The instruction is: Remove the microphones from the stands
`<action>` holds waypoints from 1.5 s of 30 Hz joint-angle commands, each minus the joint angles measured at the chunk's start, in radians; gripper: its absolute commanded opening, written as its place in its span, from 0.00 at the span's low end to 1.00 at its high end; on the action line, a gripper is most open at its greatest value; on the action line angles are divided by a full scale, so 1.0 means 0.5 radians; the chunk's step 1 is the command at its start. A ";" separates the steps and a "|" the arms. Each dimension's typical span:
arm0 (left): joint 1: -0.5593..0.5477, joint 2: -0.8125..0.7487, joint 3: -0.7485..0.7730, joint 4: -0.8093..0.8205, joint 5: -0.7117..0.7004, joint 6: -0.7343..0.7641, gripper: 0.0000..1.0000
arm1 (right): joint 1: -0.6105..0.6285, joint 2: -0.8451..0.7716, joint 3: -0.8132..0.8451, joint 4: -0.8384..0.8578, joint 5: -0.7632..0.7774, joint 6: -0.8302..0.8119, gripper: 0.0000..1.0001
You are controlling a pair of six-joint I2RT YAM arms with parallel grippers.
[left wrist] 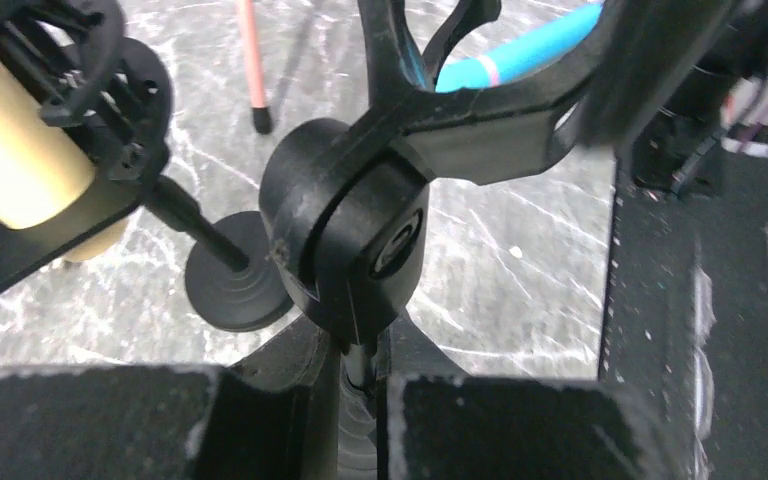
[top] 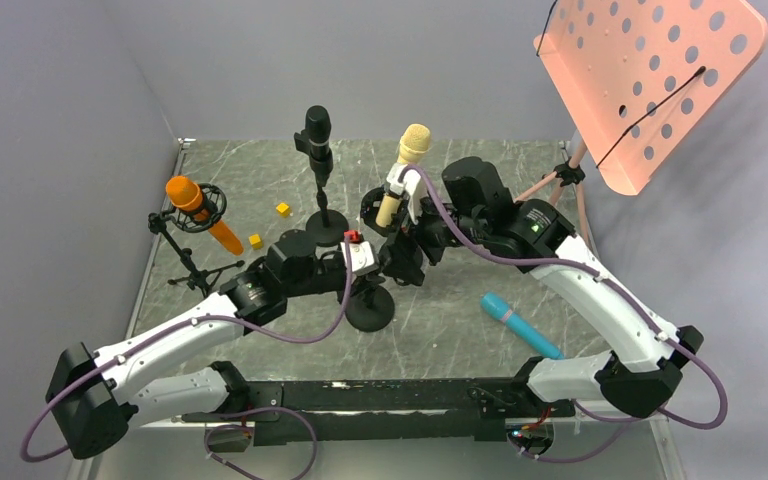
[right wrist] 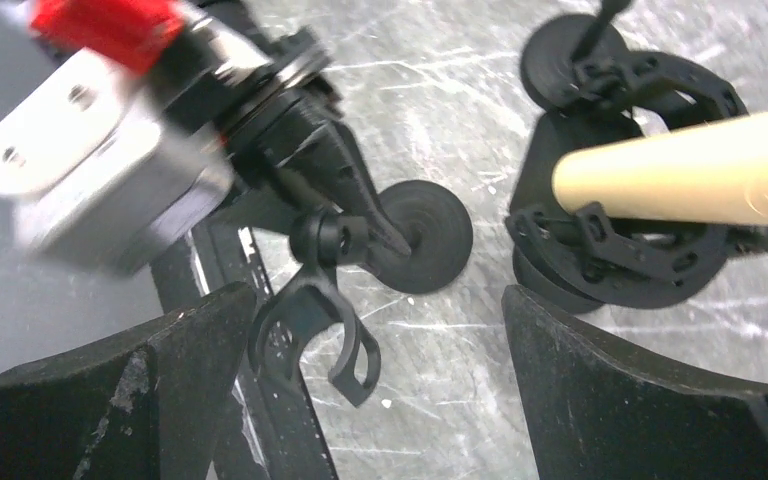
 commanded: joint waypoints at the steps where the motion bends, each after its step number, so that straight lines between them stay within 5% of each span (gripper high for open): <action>1: 0.160 -0.082 0.072 -0.094 0.819 0.247 0.00 | -0.024 -0.124 0.054 -0.043 -0.415 -0.358 1.00; 9: 0.248 0.037 0.103 -0.084 1.034 0.356 0.00 | -0.029 -0.195 -0.225 0.112 -0.693 -0.429 1.00; 19: 0.249 0.140 0.188 -0.012 0.821 0.274 0.02 | -0.030 -0.137 -0.294 0.310 -0.677 -0.144 0.93; 21: 0.247 0.137 0.198 -0.011 0.812 0.270 0.15 | -0.031 -0.104 -0.302 0.362 -0.552 -0.013 0.85; 25: 0.242 0.060 0.222 -0.110 0.580 0.245 0.58 | -0.029 -0.077 -0.354 0.420 -0.193 0.201 0.66; 30: 0.223 -0.362 -0.098 -0.151 0.135 0.382 0.82 | -0.029 -0.104 -0.366 0.390 -0.069 0.230 0.53; 36: -0.144 -0.702 -0.628 0.188 -0.358 0.979 0.61 | -0.031 -0.086 -0.361 0.437 -0.071 0.382 0.45; 45: -0.355 -0.502 -0.868 0.839 -0.635 1.206 0.33 | -0.031 -0.056 -0.324 0.457 -0.083 0.436 0.44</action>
